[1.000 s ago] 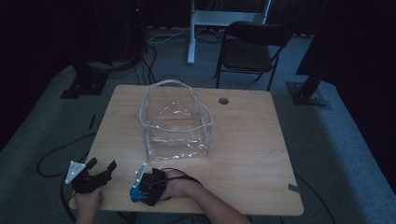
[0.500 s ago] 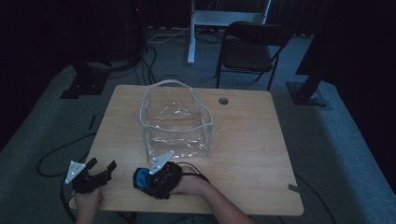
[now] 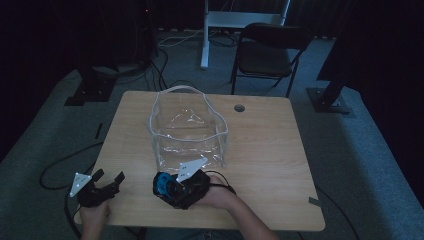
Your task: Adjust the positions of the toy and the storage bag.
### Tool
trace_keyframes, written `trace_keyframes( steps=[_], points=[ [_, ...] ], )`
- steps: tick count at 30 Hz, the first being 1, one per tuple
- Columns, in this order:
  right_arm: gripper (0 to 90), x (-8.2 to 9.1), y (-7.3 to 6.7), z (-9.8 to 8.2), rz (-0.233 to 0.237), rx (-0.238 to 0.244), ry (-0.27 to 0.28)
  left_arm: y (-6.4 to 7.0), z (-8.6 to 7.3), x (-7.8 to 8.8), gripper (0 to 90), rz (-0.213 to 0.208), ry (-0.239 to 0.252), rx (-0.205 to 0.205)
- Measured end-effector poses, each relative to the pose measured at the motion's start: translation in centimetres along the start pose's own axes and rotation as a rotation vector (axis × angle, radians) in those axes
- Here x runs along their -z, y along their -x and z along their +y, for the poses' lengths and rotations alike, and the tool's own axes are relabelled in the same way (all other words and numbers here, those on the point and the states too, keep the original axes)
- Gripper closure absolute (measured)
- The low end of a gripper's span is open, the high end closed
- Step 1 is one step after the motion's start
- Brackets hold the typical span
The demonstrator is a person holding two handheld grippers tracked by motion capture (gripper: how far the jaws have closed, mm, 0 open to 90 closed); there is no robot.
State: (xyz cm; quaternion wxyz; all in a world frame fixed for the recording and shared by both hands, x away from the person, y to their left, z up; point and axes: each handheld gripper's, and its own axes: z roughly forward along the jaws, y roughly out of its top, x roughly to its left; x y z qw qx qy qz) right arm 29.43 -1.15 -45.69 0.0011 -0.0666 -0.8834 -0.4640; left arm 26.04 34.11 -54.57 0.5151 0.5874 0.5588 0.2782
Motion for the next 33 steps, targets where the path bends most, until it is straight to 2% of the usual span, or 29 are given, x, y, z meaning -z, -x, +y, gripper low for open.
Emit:
trace_keyframes(
  steps=[2,3,6,7,8,12,13,14,15,18,19,20,21,23,25,27,33],
  points=[
    [24.9,0.5,0.0,-0.2,-0.009,0.002,-0.001,0.0,0.0,0.0,9.0,0.0,0.0,0.0],
    [24.9,1.7,0.1,-0.6,-0.035,-0.009,-0.005,0.0,0.0,0.0,9.0,0.001,-0.001,0.003],
    [24.9,3.6,0.1,-1.3,-0.072,-0.02,0.004,0.0,0.0,0.0,9.0,0.002,0.0,0.003],
    [24.9,3.6,0.1,-1.3,-0.072,-0.02,0.004,0.0,0.0,0.0,9.0,0.002,0.0,0.003],
    [24.9,5.1,0.1,-2.0,-0.108,-0.035,0.015,0.0,0.0,0.0,9.0,0.003,-0.001,0.003],
    [24.9,8.0,0.1,-3.4,-0.162,-0.071,0.034,0.0,0.0,0.0,9.0,0.005,-0.001,0.003],
    [24.9,8.0,0.1,-3.4,-0.162,-0.071,0.034,0.0,0.0,0.0,9.0,0.005,-0.001,0.003],
    [24.9,8.9,0.0,-3.8,-0.174,-0.08,0.035,0.0,0.0,-0.1,9.0,0.008,-0.002,0.003],
    [24.9,10.7,-0.2,-4.8,-0.209,-0.1,0.042,0.0,0.0,-0.1,9.0,0.008,-0.003,0.003],
    [24.9,13.0,-0.4,-6.1,-0.266,-0.126,0.045,0.1,0.0,-0.1,9.0,0.011,-0.004,0.003],
    [24.9,13.0,-0.4,-6.1,-0.266,-0.126,0.045,0.1,0.0,-0.1,9.0,0.011,-0.004,0.003],
    [24.9,13.8,-0.5,-6.7,-0.282,-0.136,0.05,0.1,0.0,-0.1,9.0,0.013,-0.005,0.003],
    [24.9,15.6,-0.7,-8.0,-0.326,-0.165,0.05,0.1,0.0,-0.1,9.0,0.014,-0.006,0.002],
    [24.9,17.1,-0.9,-9.1,-0.358,-0.19,0.054,0.1,0.0,-0.1,9.0,0.017,-0.008,0.001],
    [24.9,17.8,-1.0,-9.6,-0.373,-0.198,0.055,0.1,0.0,-0.1,9.0,0.017,-0.008,0.002],
    [24.9,19.5,-1.3,-11.2,-0.417,-0.232,0.056,0.1,0.0,-0.1,9.0,0.02,-0.009,0.001],
    [24.9,22.1,-2.1,-13.8,-0.473,-0.285,0.049,0.1,0.0,-0.1,9.0,0.026,-0.01,0.001]
  ],
)
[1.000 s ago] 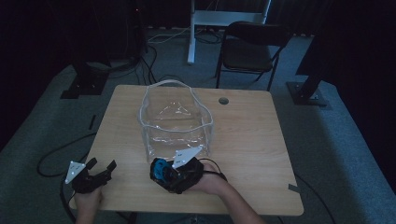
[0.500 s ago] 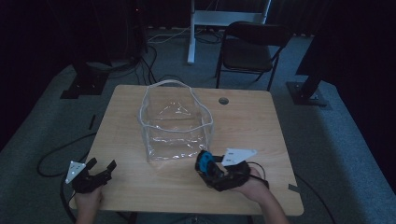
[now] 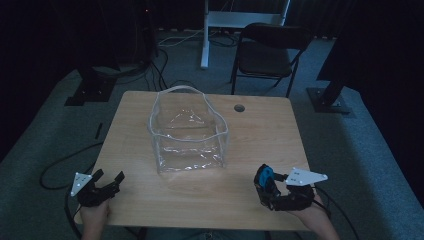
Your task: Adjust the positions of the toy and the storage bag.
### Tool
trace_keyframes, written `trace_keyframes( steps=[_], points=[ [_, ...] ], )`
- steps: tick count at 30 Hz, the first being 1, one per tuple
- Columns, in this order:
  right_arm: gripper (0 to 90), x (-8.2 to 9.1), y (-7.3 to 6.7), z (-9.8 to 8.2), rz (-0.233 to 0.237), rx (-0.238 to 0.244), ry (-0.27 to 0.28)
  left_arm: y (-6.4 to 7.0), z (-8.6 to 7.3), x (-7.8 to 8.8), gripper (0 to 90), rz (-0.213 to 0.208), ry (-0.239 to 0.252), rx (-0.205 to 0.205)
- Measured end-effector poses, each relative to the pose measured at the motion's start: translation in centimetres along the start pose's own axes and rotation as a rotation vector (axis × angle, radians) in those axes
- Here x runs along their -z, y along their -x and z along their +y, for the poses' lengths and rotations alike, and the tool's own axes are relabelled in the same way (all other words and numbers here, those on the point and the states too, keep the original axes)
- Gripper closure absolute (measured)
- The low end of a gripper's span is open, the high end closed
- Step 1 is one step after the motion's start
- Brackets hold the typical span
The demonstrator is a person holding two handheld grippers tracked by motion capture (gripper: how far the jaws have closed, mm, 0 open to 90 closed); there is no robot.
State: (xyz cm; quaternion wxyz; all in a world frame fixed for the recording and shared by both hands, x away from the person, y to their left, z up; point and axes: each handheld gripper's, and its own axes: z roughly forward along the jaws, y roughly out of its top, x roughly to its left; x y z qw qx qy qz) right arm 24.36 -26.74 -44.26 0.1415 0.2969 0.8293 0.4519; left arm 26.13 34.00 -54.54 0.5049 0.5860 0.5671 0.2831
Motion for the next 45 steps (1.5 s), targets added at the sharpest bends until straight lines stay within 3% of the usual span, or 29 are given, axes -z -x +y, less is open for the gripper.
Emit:
trace_keyframes(
  steps=[6,9,11,15,17,20,26,28,32,45],
  points=[
    [24.9,2.0,0.7,-2.2,-0.048,-0.042,-0.062,0.0,0.0,0.0,9.0,0.004,0.001,-0.003],
    [24.9,2.3,1.0,-3.0,-0.062,-0.068,-0.13,0.1,0.0,0.0,9.0,0.006,0.0,-0.003],
    [24.9,2.3,1.1,-3.1,-0.062,-0.074,-0.144,0.1,0.0,0.0,9.0,0.006,0.001,-0.002],
    [24.9,1.0,1.4,-3.5,-0.07,-0.101,-0.23,0.1,0.0,0.0,9.0,0.005,0.002,-0.001],
    [24.9,0.5,1.4,-3.5,-0.07,-0.097,-0.239,0.0,0.0,0.0,9.0,0.005,0.002,0.0],
    [24.9,-1.4,1.4,-3.6,-0.059,-0.07,-0.291,0.0,0.0,0.0,9.0,0.004,0.005,0.001],
    [24.8,-4.0,1.4,-3.8,-0.019,-0.044,-0.331,0.0,0.0,0.0,9.0,0.004,0.008,0.005],
    [24.8,-4.4,1.4,-3.8,-0.019,-0.038,-0.339,0.0,0.0,0.0,9.0,0.003,0.008,0.004],
    [24.7,-6.1,1.5,-4.3,-0.042,-0.02,-0.403,0.0,0.0,0.0,9.0,0.003,0.008,0.006],
    [24.4,-7.5,1.3,-5.0,-0.066,0.002,-0.459,0.1,0.0,0.0,9.0,0.003,0.009,0.001]
  ],
)
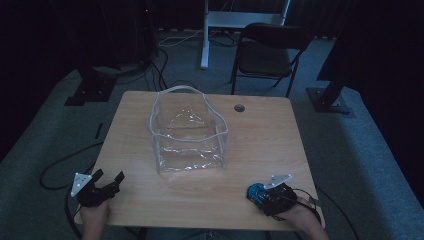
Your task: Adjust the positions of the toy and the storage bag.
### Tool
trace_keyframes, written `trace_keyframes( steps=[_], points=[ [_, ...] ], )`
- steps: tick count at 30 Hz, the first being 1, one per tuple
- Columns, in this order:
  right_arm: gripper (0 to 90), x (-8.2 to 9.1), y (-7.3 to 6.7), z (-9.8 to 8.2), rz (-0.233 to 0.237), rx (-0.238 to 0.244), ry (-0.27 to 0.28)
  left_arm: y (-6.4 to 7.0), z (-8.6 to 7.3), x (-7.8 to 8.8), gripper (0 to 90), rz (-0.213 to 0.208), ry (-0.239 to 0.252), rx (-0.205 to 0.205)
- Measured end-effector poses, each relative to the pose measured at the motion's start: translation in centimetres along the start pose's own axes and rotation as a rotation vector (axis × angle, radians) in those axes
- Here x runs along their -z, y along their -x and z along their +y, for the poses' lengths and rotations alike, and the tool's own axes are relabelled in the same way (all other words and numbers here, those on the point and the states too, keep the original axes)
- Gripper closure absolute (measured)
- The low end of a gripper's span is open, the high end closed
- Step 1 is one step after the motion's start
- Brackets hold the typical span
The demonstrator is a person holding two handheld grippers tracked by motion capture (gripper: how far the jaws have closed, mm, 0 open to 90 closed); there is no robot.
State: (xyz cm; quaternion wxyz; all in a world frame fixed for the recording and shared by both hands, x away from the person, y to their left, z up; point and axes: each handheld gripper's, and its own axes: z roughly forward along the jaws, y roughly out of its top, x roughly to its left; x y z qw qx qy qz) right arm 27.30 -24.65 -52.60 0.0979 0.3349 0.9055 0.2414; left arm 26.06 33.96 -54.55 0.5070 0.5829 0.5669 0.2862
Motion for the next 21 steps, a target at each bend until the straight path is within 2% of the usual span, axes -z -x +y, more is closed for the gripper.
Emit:
trace_keyframes(
  steps=[8,9,11,12,13,15,16,21],
  points=[
    [24.0,-0.1,-0.1,0.0,-0.009,0.009,0.0,0.0,0.0,0.0,9.0,-0.001,-0.002,-0.002],
    [21.9,-0.1,-0.1,-0.1,-0.005,0.006,0.003,0.0,0.0,0.0,9.0,-0.001,-0.002,-0.004],
    [11.9,-0.1,0.0,-0.2,0.011,-0.012,0.016,0.1,0.0,0.0,9.0,0.002,-0.003,-0.006],
    [11.8,-0.1,0.0,-0.3,0.014,-0.02,0.023,0.1,0.0,0.0,9.0,0.002,-0.005,-0.008],
    [11.5,0.0,0.0,-0.3,0.012,-0.013,0.033,0.1,0.0,0.0,9.0,0.003,-0.008,-0.008],
    [11.1,0.4,0.1,-0.4,0.016,-0.029,0.064,0.1,0.0,-0.1,9.0,0.002,-0.012,-0.009],
    [10.6,0.6,0.1,-0.4,0.026,-0.04,0.077,0.1,0.0,-0.1,9.0,-0.001,-0.017,-0.011],
    [9.9,2.0,0.6,-0.4,0.017,-0.111,0.19,0.4,0.1,-0.2,9.0,0.001,-0.035,-0.032]
  ],
)
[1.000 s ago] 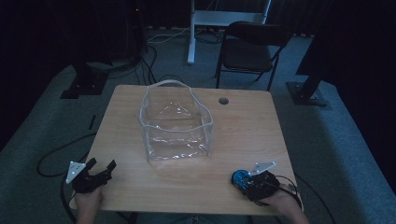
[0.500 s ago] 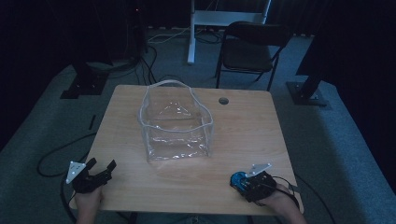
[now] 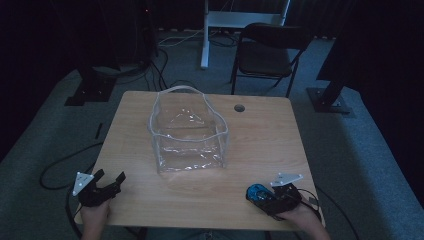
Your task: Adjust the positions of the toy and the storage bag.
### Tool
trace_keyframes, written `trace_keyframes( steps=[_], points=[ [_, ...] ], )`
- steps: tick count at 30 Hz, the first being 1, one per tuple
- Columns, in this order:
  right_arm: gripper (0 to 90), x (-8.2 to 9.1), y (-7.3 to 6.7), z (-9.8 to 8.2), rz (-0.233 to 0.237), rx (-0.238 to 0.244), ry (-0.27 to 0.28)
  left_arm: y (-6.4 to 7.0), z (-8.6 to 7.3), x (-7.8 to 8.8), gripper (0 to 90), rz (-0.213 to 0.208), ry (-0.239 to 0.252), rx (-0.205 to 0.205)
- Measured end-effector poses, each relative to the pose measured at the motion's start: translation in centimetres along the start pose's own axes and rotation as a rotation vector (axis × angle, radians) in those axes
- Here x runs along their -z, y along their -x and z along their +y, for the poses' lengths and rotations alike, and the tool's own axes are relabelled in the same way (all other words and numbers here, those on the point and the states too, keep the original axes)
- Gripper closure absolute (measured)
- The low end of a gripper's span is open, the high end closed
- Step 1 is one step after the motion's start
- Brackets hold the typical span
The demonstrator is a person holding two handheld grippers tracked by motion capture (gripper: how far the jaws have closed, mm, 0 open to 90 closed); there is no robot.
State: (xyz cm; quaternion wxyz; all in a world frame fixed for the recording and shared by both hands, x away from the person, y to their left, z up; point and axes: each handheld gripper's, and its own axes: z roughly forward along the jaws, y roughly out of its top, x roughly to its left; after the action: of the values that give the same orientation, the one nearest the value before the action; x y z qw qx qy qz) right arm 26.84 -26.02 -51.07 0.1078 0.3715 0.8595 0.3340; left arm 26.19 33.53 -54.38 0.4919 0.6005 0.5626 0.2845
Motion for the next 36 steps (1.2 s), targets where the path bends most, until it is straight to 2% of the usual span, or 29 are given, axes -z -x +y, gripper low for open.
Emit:
trace_keyframes(
  steps=[3,5,8,15,16,18,20,22,25,30,34,36],
  points=[
    [9.9,1.0,0.6,0.3,-0.002,-0.069,0.091,0.5,0.4,0.0,9.0,-0.038,0.014,0.033],
    [9.9,1.6,0.9,0.6,-0.001,-0.108,0.155,1.1,0.9,0.0,9.0,-0.043,0.016,0.02],
    [9.9,2.6,1.4,1.1,-0.009,-0.151,0.246,2.5,2.0,-0.2,9.0,-0.05,0.022,-0.033],
    [9.9,3.8,1.7,2.8,-0.03,-0.141,0.372,4.7,4.5,-0.9,9.0,-0.089,0.051,-0.062],
    [9.9,4.0,1.7,3.3,-0.052,-0.147,0.389,5.0,5.0,-1.1,9.0,-0.095,0.051,-0.062],
    [9.9,4.3,1.8,3.9,-0.044,-0.162,0.439,5.5,6.0,-1.3,9.0,-0.102,0.05,-0.069],
    [10.0,4.5,1.9,4.7,-0.076,-0.181,0.474,6.0,7.0,-1.5,9.0,-0.114,0.058,-0.077],
    [10.0,4.6,1.9,5.7,-0.091,-0.191,0.498,6.5,8.1,-1.7,9.0,-0.121,0.058,-0.069],
    [10.0,4.7,1.9,7.3,-0.112,-0.18,0.508,7.4,10.1,-2.0,9.1,-0.139,0.062,-0.067],
    [10.0,4.5,1.9,10.4,-0.116,-0.149,0.501,8.8,13.7,-2.6,9.5,-0.178,0.044,-0.065],
    [10.0,4.5,1.8,12.8,-0.104,-0.134,0.508,10.5,16.5,-3.6,9.5,-0.2,-0.01,-0.099],
    [10.0,4.5,1.7,14.2,-0.093,-0.124,0.514,11.2,17.8,-4.3,9.5,-0.203,-0.059,-0.114]
  ],
)
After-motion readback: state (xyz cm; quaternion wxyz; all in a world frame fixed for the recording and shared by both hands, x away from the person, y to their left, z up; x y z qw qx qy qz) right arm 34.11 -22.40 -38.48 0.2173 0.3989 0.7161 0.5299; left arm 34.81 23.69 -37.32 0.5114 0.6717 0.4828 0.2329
